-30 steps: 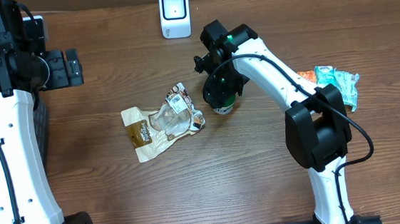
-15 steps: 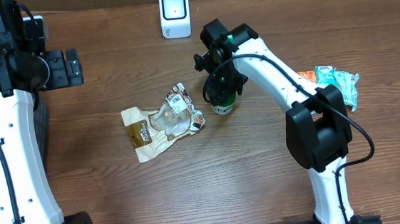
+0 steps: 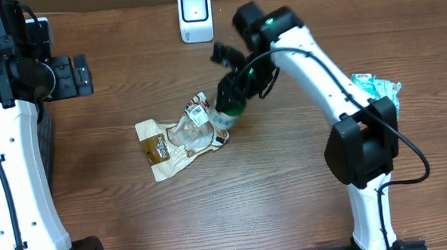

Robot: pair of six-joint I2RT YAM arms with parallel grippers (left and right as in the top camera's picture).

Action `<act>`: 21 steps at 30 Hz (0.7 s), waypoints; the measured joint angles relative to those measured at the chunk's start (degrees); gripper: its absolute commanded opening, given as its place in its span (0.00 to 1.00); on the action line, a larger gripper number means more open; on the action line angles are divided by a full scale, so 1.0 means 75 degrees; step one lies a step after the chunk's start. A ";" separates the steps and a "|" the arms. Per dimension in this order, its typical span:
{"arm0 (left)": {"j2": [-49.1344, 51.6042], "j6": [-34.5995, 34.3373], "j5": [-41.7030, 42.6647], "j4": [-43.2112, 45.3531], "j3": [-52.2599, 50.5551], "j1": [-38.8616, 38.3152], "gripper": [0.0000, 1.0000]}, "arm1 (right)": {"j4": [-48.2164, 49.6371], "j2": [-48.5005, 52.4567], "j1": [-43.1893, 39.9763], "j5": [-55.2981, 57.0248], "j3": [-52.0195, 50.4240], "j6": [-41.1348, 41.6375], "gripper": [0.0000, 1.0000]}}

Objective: Scan the item barcode
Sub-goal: 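Lift the jar and carry it toward the scanner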

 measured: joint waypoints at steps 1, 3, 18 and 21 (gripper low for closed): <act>0.0000 0.0000 -0.0003 -0.0006 0.0000 0.0000 1.00 | -0.0044 0.0000 -0.0108 -0.0455 0.0154 0.0023 0.24; 0.0000 0.0000 -0.0003 -0.0003 0.0000 0.0000 0.99 | -0.0067 0.0000 -0.0367 -0.1393 0.0481 0.0157 0.25; 0.0000 0.0000 0.0000 -0.0003 0.0000 0.0000 1.00 | 0.0772 0.0000 -0.1842 -0.6146 0.0845 0.0358 0.25; 0.0000 0.0003 0.0000 -0.0003 0.0000 0.0000 1.00 | 0.0898 0.0000 -0.1961 -0.6589 0.0845 0.0361 0.25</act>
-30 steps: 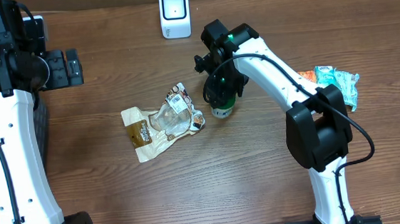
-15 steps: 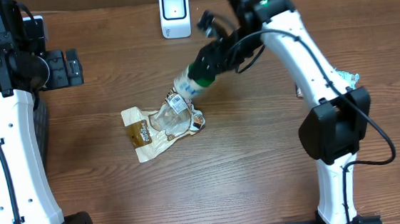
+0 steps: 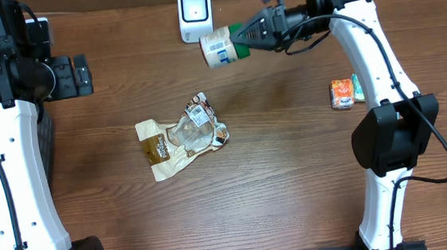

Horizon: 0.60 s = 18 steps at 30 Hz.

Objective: Scan the item barcode
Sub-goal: 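Lift the jar and carry it toward the scanner, then hold the jar bottom-up in front of the scanner face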

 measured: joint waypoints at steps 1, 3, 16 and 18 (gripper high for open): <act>0.0000 -0.0003 -0.0003 0.0000 0.0000 0.0000 1.00 | 0.0009 0.0000 -0.0020 -0.0099 0.0000 -0.0006 0.25; 0.0000 -0.0003 -0.0003 0.0000 0.0000 0.0000 1.00 | 0.0026 0.0000 -0.0035 -0.0189 0.0000 -0.0003 0.25; 0.0000 -0.0003 0.0000 0.0000 0.0000 0.0000 1.00 | 0.0195 0.0000 0.0003 0.0478 0.0076 0.0434 0.21; 0.0000 -0.0003 0.0000 0.0000 0.0000 0.0000 0.99 | 0.0195 0.0000 0.0064 0.1113 0.0277 0.0787 0.21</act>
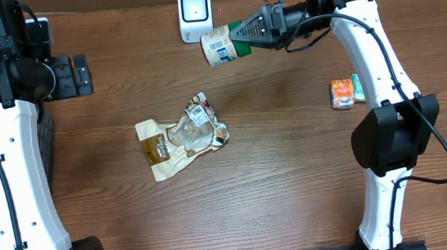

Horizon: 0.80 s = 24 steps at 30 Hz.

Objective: Scan the item barcode
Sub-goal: 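Hold the jar bottom-up in front of the scanner face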

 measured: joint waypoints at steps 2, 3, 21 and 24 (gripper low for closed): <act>0.0000 0.0000 0.0000 0.0000 0.0000 0.0000 0.99 | -0.0012 0.0000 0.0119 0.0705 0.0396 0.0396 0.22; 0.0000 0.0000 -0.0003 0.0000 0.0000 0.0000 1.00 | 0.0003 0.0003 0.0224 0.1169 0.0714 0.0641 0.22; 0.0000 0.0000 -0.0003 0.0000 0.0000 0.0003 0.99 | 0.3573 0.0510 0.3089 1.2094 0.2940 -0.0428 0.14; 0.0000 0.0003 -0.0003 0.0000 0.0000 0.0000 1.00 | 0.4234 0.1040 0.3098 1.2572 0.2818 -0.1408 0.13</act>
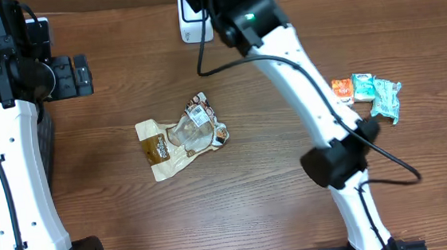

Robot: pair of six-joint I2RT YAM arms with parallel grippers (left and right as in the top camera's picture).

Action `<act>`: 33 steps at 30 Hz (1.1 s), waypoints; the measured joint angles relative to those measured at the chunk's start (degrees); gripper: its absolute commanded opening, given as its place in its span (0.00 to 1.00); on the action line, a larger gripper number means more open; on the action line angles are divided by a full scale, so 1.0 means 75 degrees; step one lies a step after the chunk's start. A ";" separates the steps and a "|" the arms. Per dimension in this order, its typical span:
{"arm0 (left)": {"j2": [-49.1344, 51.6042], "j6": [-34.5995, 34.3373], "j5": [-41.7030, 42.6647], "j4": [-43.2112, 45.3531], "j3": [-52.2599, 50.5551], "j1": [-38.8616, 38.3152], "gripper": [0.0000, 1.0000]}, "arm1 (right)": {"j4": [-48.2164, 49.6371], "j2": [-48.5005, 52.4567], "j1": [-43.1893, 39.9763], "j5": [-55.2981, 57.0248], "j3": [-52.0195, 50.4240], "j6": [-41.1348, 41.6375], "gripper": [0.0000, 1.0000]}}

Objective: Scan the item barcode
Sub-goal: 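Hold the jar bottom-up in front of the scanner face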

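The white barcode scanner (187, 32) stands at the table's far edge, with only its lower left part showing. My right arm (281, 48) reaches across the table and its wrist covers the rest of the scanner. The right gripper is a dark shape at the top edge, and its fingers cannot be made out. The green-capped bottle with the white label is hidden. My left gripper (82, 75) hangs at the far left, away from everything, with nothing in it.
A brown and clear snack pouch (180, 136) lies flat at the table's middle left. At the right lie an orange packet (342, 90), a teal packet (363, 87) and a pale teal wrapper (387, 100).
My right arm was bent at the far right, holding the bottle sideways beside the scanner. Now its wrist is over the scanner and the bottle is out of sight. The packets at the right show fully.
My right gripper was shut on the green-capped bottle next to the snack pouch. Then it held the bottle sideways just right of the scanner, label up, and kept it there. Now the wrist covers the scanner and hides the bottle. The left arm stayed still.
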 measured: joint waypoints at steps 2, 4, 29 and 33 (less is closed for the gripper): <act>0.0000 -0.0003 0.0000 0.0000 0.0000 0.0000 1.00 | 0.0490 0.0513 -0.0061 0.0198 -0.0079 -0.0729 0.12; 0.0000 -0.0003 0.0000 0.0000 0.0000 0.0000 1.00 | 0.0860 0.0903 -0.0119 0.0300 -0.0134 -0.1250 0.12; 0.0000 -0.0003 0.0003 0.0000 0.0000 0.0000 0.99 | 0.2897 0.2264 -0.0315 0.0475 -0.0219 -0.4409 0.09; 0.0000 -0.0003 0.0000 0.0000 0.0000 0.0000 1.00 | 0.2897 0.2264 -0.0315 0.0396 -0.0219 -0.4406 0.09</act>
